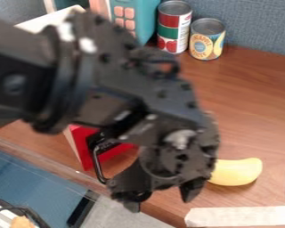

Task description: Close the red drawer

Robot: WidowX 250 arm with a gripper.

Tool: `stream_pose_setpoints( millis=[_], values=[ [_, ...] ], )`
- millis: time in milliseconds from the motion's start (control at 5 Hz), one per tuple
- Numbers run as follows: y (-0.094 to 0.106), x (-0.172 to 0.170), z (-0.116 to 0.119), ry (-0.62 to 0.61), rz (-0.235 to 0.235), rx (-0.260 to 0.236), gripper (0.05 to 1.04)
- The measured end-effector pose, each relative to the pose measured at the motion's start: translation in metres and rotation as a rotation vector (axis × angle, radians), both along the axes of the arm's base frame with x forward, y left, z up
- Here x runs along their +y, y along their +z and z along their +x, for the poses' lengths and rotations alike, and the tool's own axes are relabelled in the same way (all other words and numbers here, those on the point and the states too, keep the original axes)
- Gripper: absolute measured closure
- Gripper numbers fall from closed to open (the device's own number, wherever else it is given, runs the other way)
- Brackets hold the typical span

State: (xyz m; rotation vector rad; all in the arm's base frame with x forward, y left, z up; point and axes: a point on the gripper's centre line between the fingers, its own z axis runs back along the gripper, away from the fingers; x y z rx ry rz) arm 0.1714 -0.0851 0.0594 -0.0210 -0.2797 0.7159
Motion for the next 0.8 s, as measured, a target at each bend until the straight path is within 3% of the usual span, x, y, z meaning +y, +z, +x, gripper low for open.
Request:
stream_pose_setpoints(
  millis=[200,400,600,800],
  values=[
    [-0.012,0.003,-0.002,0.059,-0.087,-0.001,0.084],
    [-0.017,0.006,0.001,0.106,-0.136,-0.023,0.084],
    [-0.019,0.005,0.006,0.162,-0.180,-0.043,0.084],
    [-0.021,0.004,0.011,0.193,-0.184,-0.036,0.083]
  ],
)
